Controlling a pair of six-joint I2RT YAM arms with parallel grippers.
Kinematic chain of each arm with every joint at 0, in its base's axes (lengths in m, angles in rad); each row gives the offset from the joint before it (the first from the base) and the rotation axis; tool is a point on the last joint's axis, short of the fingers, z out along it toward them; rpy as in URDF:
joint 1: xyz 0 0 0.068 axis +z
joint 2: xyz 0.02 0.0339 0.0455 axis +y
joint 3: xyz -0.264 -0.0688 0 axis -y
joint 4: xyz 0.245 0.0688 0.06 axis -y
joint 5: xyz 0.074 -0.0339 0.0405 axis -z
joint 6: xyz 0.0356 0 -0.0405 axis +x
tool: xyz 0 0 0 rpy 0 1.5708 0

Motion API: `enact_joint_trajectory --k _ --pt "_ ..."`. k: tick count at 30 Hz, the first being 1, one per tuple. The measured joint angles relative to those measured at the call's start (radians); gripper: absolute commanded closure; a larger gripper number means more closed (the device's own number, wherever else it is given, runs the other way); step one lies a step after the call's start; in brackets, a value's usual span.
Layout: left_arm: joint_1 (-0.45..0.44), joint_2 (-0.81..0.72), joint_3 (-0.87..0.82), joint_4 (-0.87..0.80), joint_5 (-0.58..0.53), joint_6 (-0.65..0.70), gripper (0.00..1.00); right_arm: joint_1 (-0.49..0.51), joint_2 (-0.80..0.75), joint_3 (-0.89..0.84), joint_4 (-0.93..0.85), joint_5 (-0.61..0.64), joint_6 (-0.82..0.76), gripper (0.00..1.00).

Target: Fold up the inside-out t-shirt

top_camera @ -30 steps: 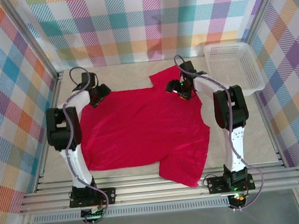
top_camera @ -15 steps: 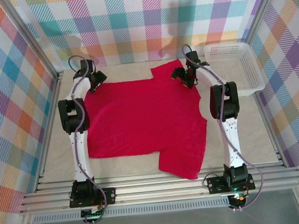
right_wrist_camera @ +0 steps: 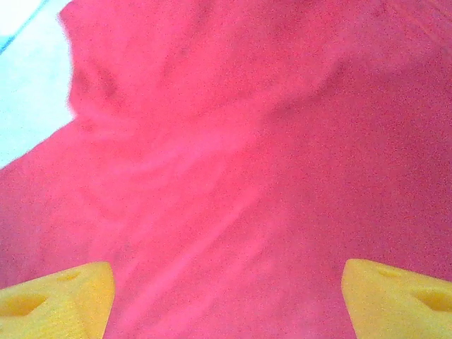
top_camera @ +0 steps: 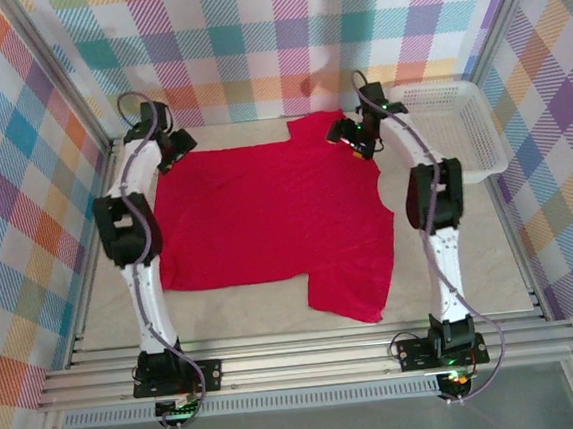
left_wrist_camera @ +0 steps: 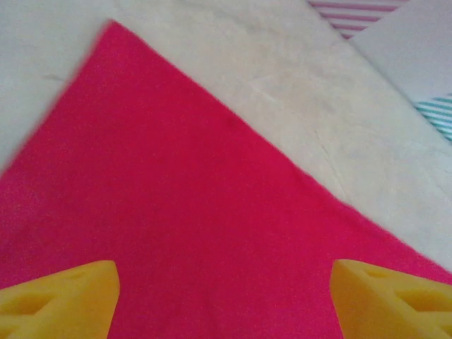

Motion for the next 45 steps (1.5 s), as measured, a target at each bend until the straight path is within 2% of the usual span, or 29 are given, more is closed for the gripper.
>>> enact_joint_trajectory --k 5,8,12,15,18,22,25,29,33,36,43,45 --pt "0.029 -0.517 -0.436 0.010 -0.005 0.000 0.25 0.014 -0.415 -0.410 0.067 0.005 -0.025 0.16" --pt "0.040 -0.725 -0.680 -0.005 0.005 0.001 0.27 0.035 -0.604 -0.639 0.112 0.007 -0.027 0.16" --pt "0.041 -0.812 -0.940 -0.090 -0.007 0.008 0.27 0.085 -0.739 -0.897 0.116 0.014 -0.024 0.17" --pt "0.041 -0.820 -1.039 -0.153 -0.027 0.020 0.28 0.129 -0.821 -1.056 0.110 0.021 -0.017 0.17" --pt "0.041 -0.833 -1.075 -0.175 -0.044 0.028 0.30 0.156 -0.904 -1.144 0.094 0.018 -0.010 0.18" --pt "0.034 -0.828 -1.098 -0.172 -0.064 0.037 0.31 0.159 -0.966 -1.162 0.099 0.015 -0.006 0.18" --pt "0.029 -0.782 -1.101 -0.172 -0.088 0.043 0.37 0.178 -0.968 -1.163 0.112 0.013 0.001 0.18" --pt "0.027 -0.681 -1.100 -0.166 -0.124 0.051 0.51 0.216 -0.939 -1.193 0.163 0.001 0.024 0.19" --pt "0.027 -0.603 -1.080 -0.166 -0.159 0.057 0.83 0.226 -0.858 -1.232 0.210 0.008 0.051 0.19" --pt "0.027 -0.592 -1.061 -0.174 -0.191 0.057 1.00 0.222 -0.796 -1.246 0.224 0.029 0.062 0.20" --pt "0.048 -0.687 -1.013 -0.247 -0.288 0.058 1.00 0.212 -0.721 -1.244 0.230 0.072 0.080 0.19" --pt "0.065 -0.725 -1.000 -0.268 -0.312 0.058 0.95 0.200 -0.714 -1.241 0.228 0.073 0.080 0.19"
